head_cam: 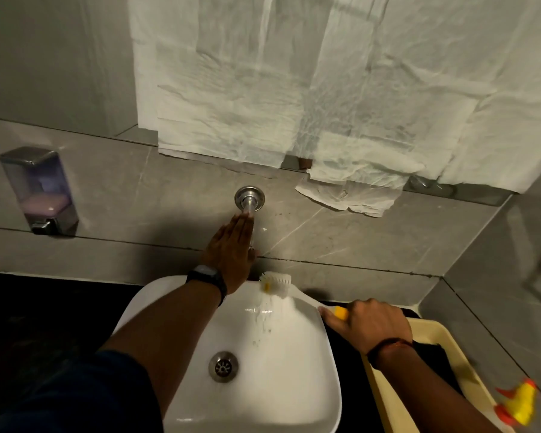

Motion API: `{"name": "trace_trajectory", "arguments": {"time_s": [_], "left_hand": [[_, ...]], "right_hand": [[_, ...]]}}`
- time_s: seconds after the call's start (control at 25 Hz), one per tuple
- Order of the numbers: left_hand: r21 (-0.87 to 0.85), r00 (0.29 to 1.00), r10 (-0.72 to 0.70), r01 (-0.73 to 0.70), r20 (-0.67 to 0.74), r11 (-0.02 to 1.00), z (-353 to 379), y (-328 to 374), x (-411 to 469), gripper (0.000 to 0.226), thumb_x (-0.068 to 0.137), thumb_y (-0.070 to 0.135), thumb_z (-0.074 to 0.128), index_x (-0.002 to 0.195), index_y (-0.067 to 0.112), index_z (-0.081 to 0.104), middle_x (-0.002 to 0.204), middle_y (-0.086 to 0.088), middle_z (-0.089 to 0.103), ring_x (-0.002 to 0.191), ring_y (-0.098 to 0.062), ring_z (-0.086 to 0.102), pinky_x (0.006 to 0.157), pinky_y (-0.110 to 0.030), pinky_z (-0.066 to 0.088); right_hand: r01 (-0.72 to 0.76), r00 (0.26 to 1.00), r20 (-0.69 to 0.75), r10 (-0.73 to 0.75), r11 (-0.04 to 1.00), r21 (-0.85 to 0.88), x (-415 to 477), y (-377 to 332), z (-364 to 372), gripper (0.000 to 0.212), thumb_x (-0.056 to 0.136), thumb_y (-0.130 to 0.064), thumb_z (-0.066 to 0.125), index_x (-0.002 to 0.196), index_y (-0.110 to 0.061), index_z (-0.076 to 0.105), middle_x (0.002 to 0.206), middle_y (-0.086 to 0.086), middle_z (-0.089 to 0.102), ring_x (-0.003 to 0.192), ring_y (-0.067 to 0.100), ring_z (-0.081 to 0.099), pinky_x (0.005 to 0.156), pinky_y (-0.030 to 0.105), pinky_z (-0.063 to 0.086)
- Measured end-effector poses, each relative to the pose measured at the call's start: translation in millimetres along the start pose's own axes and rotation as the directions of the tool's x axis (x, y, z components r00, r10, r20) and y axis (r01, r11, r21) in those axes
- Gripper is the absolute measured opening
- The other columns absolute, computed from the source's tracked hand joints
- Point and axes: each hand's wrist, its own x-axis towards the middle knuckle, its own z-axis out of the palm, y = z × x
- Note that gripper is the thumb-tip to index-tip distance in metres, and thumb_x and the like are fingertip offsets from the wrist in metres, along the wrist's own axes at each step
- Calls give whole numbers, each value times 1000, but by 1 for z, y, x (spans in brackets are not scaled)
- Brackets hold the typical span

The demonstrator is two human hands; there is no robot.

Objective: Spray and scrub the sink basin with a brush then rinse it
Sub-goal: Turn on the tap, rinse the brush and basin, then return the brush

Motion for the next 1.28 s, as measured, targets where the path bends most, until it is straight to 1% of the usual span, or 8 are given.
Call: {"name": "trace_trajectory", "arguments": {"time_s": [0.36, 0.52, 0.64, 0.84, 0.96, 1.04, 1.2, 1.28], "left_hand": [[-17, 999, -10, 9, -40, 1000, 8, -3, -1, 66, 93, 27, 45, 145, 9, 8, 155, -16, 18, 143, -30, 16, 117, -39, 13], [-22, 999, -7, 6, -41, 1000, 8, -3, -1, 65, 94, 27, 43, 145, 9, 7, 156, -15, 15, 144, -28, 14, 118, -37, 10], [-38, 999, -4, 2, -32, 999, 7, -3, -1, 66, 94, 27, 42, 145, 10, 4, 157, -14, 13, 145, -28, 12, 117, -36, 8], [-47, 998, -6, 3, -62, 999, 8, -2, -1, 66, 93, 25, 44, 145, 9, 6, 156, -15, 14, 144, -29, 14, 118, -38, 11], [-44, 998, -19, 17, -61, 999, 10, -2, -2, 66, 94, 25, 44, 145, 10, 6, 156, -15, 15, 144, -29, 14, 116, -37, 9], [-20, 997, -9, 8, -77, 1000, 10, -2, -1, 66, 93, 23, 45, 145, 7, 9, 155, -17, 19, 143, -31, 17, 115, -37, 10], [50, 992, 3, 3, -130, 999, 11, 18, 0, 77, 85, 29, 52, 145, 6, 10, 154, -23, 19, 143, -35, 13, 115, -43, 9], [-13, 992, 79, -80, -103, 997, 29, 49, -14, 82, 82, 38, 53, 146, 9, 11, 154, -20, 21, 143, -33, 13, 115, -44, 13]], "right_hand": [[15, 999, 42, -14, 999, -31, 3, -1, 2, 78, 66, -92, 13, 50, -21, 42, 45, -7, 39, 41, 9, 36, 43, 26, 26], [30, 999, 17, -30, 999, -22, 8, -1, 4, 80, 60, -93, 8, 50, -22, 42, 47, -8, 39, 45, 14, 43, 47, 27, 32], [25, 999, 47, -24, 1000, -6, 5, 5, 11, 81, 60, -95, 10, 49, -22, 43, 46, -8, 41, 44, 12, 43, 49, 27, 35], [93, 994, 63, -91, 995, -40, -3, 6, 21, 80, 61, -94, 12, 50, -20, 42, 45, -5, 39, 47, 16, 46, 45, 28, 30], [11, 999, 40, -13, 999, 49, -2, 3, 19, 78, 61, -93, 16, 51, -22, 45, 48, -6, 41, 50, 19, 47, 48, 30, 33], [-106, 994, 39, 102, 983, 147, -5, 10, 22, 78, 63, -93, 17, 54, -23, 51, 52, -7, 48, 52, 19, 49, 51, 30, 38], [-343, 939, 99, 329, 880, 328, -34, 49, 51, 68, 76, -84, 23, 60, -24, 51, 61, -1, 58, 60, 23, 56, 58, 31, 43], [-440, 898, 169, 407, 805, 398, -58, 76, 77, 57, 83, -75, 33, 67, -24, 53, 75, 7, 65, 73, 32, 60, 67, 35, 48]]}}
